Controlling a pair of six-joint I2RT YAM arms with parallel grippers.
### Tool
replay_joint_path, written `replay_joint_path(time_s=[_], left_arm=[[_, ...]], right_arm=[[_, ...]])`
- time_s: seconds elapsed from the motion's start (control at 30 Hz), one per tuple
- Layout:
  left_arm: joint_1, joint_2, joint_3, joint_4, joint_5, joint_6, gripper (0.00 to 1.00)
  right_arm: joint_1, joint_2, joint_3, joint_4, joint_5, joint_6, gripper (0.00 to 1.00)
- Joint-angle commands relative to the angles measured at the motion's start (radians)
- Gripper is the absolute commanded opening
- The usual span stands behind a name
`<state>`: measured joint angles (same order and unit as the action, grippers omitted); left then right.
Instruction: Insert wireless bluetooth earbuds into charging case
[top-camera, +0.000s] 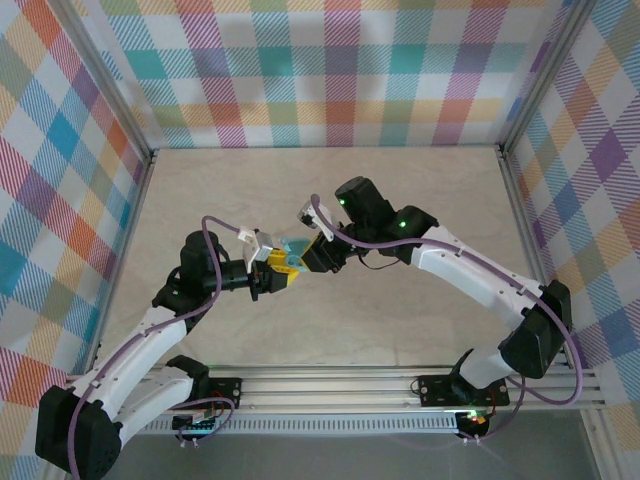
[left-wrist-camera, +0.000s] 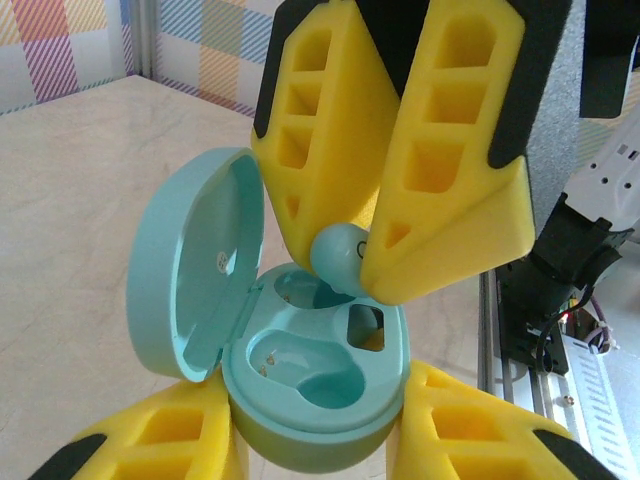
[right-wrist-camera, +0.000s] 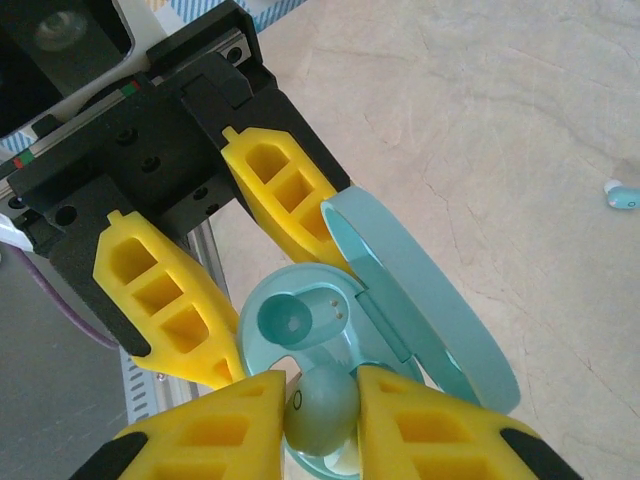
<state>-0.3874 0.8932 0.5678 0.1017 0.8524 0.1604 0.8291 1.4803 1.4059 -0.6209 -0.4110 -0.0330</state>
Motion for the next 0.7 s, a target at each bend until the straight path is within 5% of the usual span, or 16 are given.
replay_joint_path(time_s=[0.0, 0.67], left_arm=[[0.001, -0.024, 0.041, 0.069, 0.054, -0.004, 0.00], [0.001, -0.043, 0.023, 0.116, 0.086, -0.024, 0.00]], right_arm=[[0.004, 0.018, -0.016, -0.002, 0.024, 0.010, 0.24], [0.003, 0.018, 0.014, -0.008, 0.050, 0.015, 0.31]])
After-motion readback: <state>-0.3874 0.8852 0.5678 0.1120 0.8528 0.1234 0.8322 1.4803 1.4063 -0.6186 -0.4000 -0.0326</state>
